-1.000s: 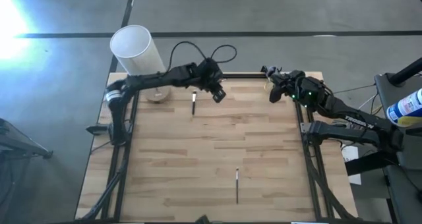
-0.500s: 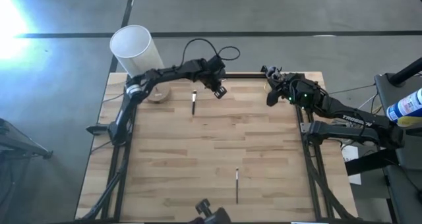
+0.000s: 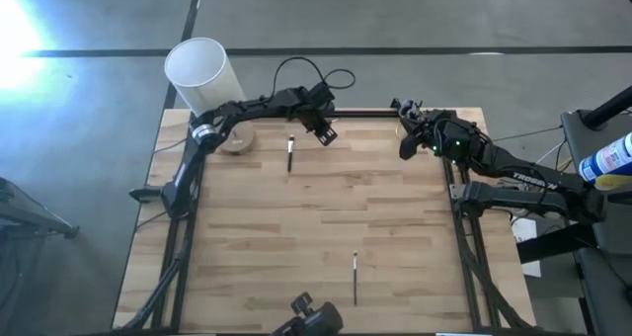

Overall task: Put items in baskets/containers
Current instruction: Put the eyeshadow brush into the yellow container

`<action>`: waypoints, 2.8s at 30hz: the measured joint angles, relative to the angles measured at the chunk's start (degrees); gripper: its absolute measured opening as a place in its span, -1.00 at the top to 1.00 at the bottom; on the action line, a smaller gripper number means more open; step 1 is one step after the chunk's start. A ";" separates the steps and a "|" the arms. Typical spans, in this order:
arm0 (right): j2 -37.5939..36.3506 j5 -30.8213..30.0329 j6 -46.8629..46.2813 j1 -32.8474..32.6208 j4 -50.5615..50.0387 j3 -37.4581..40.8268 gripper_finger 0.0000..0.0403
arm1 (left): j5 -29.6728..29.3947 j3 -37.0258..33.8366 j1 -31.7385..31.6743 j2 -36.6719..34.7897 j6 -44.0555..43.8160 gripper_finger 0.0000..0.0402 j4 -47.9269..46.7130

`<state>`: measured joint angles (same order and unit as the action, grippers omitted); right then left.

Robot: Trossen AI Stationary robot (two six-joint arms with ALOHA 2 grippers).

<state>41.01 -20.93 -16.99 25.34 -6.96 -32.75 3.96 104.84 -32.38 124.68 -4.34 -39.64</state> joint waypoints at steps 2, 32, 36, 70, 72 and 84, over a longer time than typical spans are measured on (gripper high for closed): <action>0.00 0.00 0.00 0.00 0.01 0.00 0.96 | -0.01 0.00 0.09 0.40 -0.25 0.54 0.40; 0.02 0.45 0.00 -1.84 2.86 0.00 0.96 | -4.88 -0.15 -4.69 4.67 -1.51 0.53 3.87; 0.02 0.45 -0.01 -1.84 2.91 0.00 0.96 | -3.11 -0.15 -4.67 5.39 -0.53 0.53 3.30; 0.02 0.42 -0.59 -1.86 2.95 0.00 0.96 | 2.20 -0.13 -2.89 5.73 5.37 0.98 -12.51; 0.02 0.42 -0.57 -1.86 2.93 0.00 0.96 | 2.39 -0.13 -2.56 5.73 5.35 0.99 -12.86; -0.05 0.45 -0.42 -3.00 2.79 0.00 0.96 | 3.50 -0.68 -0.32 2.61 4.00 1.00 -18.34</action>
<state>40.96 -20.48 -17.41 22.34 -4.17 -32.75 7.46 104.16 -32.70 127.29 -0.34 -57.98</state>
